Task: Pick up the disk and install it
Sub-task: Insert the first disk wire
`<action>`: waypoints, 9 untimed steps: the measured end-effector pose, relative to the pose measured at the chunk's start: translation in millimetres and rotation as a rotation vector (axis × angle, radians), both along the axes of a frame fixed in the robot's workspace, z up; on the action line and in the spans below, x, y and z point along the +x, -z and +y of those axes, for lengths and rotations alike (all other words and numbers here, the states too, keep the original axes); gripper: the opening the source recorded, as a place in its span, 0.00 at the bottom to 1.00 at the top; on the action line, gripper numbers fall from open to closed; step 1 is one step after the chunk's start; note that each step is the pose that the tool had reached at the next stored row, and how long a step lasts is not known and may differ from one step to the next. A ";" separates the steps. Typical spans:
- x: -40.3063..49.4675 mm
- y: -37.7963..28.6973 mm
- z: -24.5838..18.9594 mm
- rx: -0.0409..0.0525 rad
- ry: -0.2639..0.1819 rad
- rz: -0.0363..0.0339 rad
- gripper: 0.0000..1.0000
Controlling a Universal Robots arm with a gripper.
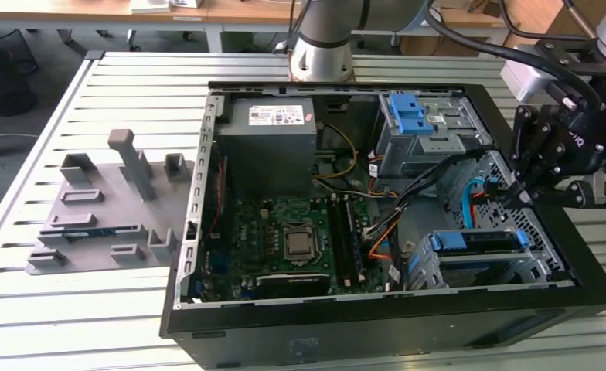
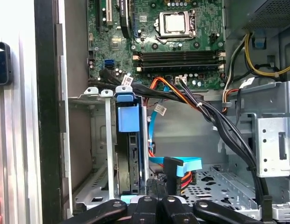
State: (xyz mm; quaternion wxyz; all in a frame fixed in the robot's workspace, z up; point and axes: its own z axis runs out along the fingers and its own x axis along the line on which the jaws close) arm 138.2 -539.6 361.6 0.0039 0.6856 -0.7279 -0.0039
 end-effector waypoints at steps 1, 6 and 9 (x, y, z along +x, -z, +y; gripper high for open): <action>0.0 -0.9 0.7 -0.0001 0.001 0.0000 0.11; 0.0 -3.7 4.1 -0.0008 0.002 0.0000 0.11; 0.0 -5.5 5.1 -0.0011 0.002 0.0000 0.11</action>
